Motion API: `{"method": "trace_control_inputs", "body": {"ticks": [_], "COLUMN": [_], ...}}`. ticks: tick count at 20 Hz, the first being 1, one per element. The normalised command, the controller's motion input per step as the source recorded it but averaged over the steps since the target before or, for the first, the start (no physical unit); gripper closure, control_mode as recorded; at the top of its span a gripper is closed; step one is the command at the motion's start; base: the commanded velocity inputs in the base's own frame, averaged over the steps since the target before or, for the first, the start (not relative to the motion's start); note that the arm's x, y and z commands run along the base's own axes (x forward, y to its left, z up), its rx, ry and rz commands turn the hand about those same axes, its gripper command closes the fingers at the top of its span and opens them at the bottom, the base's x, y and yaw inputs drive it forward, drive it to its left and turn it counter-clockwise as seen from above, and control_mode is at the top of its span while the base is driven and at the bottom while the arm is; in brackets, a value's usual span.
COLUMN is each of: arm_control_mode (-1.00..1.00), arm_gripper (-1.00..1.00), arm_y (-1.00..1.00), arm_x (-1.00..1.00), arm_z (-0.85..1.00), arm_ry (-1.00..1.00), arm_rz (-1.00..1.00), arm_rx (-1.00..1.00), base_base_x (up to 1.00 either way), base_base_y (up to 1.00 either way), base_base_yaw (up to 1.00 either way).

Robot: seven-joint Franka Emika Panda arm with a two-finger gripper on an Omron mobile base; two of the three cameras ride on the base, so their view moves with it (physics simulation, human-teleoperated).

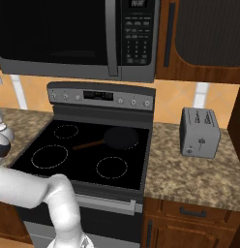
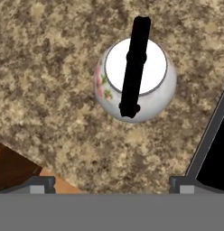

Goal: Pick the kettle from the counter and place it on a stove burner. Then turn the burner on.

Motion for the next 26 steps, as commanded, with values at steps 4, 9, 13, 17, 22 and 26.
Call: {"method": "trace_control_inputs", "body": {"ticks": [4, 9, 13, 17, 22, 26], "arm_control_mode": [-1.0, -1.0, -1.0, -1.0, -1.0, -1.0], "arm_gripper": [-1.0, -1.0, -1.0, -1.0, -1.0, -1.0], "arm_y": [0.0, 0.0, 0.0, 0.14, 0.33, 0.12], "arm_x": [0.2, 0.36, 0.37, 0.31, 0.19, 0.0], "arm_z": [-0.28, -0.33, -0.43, -0.21, -0.22, -0.02], "arm_ry": [0.01, 0.0, 0.0, 0.05, 0.01, 0.0], "arm_rz": [0.0, 0.0, 0.0, 0.0, 0.0, 0.0], "arm_rx": [0.0, 0.0, 0.0, 0.0, 0.0, 0.0], "base_base_x": [0.0, 0.0, 0.0, 0.0, 0.0, 0.0], "base_base_y": [0.0, 0.0, 0.0, 0.0, 0.0, 0.0], "base_base_yaw": [0.0, 0.0, 0.0, 0.0, 0.0, 0.0]}}
